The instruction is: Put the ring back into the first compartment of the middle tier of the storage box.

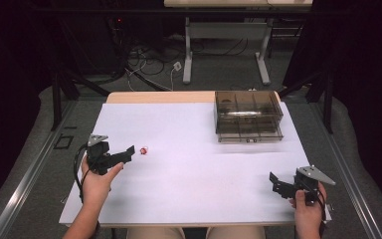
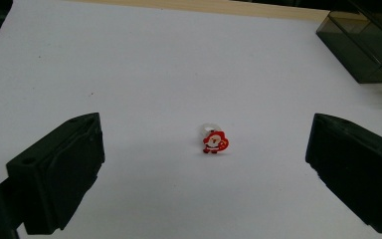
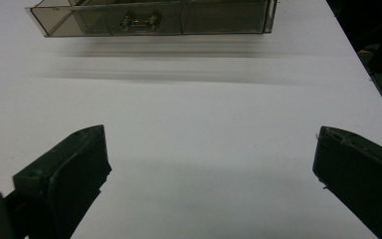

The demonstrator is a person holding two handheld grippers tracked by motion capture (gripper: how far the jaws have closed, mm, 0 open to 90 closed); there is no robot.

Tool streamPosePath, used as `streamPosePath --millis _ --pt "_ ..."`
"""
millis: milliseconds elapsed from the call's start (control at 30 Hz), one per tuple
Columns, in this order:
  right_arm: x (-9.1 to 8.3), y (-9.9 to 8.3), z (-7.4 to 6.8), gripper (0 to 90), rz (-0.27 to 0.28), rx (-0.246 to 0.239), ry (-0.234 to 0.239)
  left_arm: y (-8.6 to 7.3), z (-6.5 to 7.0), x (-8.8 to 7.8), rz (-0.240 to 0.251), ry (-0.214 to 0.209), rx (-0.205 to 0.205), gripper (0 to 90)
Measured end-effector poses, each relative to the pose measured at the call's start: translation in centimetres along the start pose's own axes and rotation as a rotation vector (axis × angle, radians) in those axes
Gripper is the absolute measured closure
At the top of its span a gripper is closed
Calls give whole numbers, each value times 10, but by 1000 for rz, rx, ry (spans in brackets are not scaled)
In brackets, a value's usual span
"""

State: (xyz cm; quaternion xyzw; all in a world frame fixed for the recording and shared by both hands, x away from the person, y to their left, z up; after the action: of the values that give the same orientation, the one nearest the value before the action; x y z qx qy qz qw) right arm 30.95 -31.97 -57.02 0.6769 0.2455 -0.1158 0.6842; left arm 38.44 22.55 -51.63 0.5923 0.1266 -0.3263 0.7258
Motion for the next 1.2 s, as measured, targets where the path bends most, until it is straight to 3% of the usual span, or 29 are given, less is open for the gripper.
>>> streamPosePath --millis 467,567,800,1067,1200 --pt "2 0 -1 11 11 0 11 6 10 21 -32 -25 -23 69" --pt "1 -1 0 11 3 1 8 5 12 26 -38 -17 -10 143" --pt "2 -1 0 11 0 0 13 5 13 35 -50 -19 -30 159" --pt "2 -1 -1 11 -2 2 19 3 13 44 -89 -58 -96 195" --pt "3 -1 -1 11 7 12 21 5 14 48 -91 -57 -82 214"
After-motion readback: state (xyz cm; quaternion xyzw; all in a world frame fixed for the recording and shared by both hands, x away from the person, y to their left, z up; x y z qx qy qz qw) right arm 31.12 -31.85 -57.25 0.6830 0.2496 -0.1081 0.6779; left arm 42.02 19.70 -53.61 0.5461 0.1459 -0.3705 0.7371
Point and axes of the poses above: each handheld gripper's, and its own axes: x roughly forward along the jaws, y roughly out of its top, z roughly to its right, the point moved 4 cm from there along x, roughly forward along the jaws, and after that the axes turned 4 degrees about -x, right-handed, at the moved point
